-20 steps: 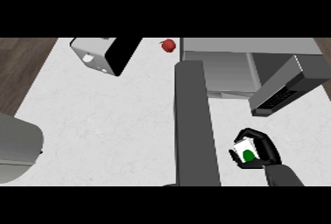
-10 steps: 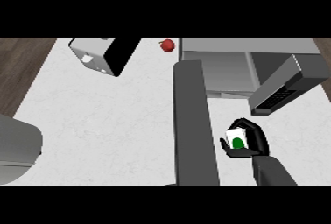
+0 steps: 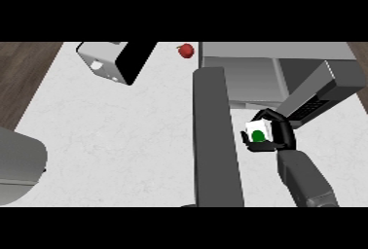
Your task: Pick up the milk, place it into the microwave and close the microwave
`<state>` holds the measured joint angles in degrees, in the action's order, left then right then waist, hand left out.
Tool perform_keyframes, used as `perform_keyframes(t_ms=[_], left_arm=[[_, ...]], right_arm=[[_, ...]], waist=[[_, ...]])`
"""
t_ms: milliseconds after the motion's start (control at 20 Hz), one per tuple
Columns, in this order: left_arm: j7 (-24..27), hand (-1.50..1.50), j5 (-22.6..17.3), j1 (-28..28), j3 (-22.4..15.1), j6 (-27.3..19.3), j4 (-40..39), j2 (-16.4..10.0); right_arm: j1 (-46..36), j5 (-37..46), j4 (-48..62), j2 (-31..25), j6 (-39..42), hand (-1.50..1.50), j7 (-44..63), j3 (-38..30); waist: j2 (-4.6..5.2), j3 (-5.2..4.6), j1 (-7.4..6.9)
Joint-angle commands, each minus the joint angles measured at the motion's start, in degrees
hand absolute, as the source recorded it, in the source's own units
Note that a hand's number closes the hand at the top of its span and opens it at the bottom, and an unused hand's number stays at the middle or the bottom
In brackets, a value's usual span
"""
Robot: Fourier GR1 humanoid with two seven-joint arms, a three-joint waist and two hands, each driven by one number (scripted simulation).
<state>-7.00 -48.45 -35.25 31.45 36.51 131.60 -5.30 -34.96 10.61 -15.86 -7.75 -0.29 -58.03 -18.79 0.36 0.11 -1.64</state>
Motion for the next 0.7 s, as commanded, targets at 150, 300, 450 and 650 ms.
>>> perform_keyframes(t_ms=[150,300,450,650], left_arm=[[-0.5,-1.50,1.2,1.1,1.1,2.3,-1.4,0.7],[-1.3,-1.50,2.5,4.5,-1.1,0.4,-1.0,0.5],[-3.3,-1.50,0.2,4.0,0.2,-1.2,-0.3,-1.2],[-1.5,-1.50,1.8,7.1,-0.3,0.3,-2.2,-1.0]], right_arm=[[-9.1,0.5,3.7,-0.3,-5.2,1.50,5.6,-0.5],[-12.5,0.6,5.5,-3.5,-4.6,1.50,6.7,-1.3],[-16.0,0.5,6.1,-7.1,-1.9,1.50,11.3,-1.4],[-18.5,1.1,7.6,-8.2,-4.1,1.50,12.9,-1.5]], waist=[[0.16,-0.02,-0.47],[0.88,0.08,-1.52],[0.67,0.05,-1.18],[1.56,0.11,-2.88]])
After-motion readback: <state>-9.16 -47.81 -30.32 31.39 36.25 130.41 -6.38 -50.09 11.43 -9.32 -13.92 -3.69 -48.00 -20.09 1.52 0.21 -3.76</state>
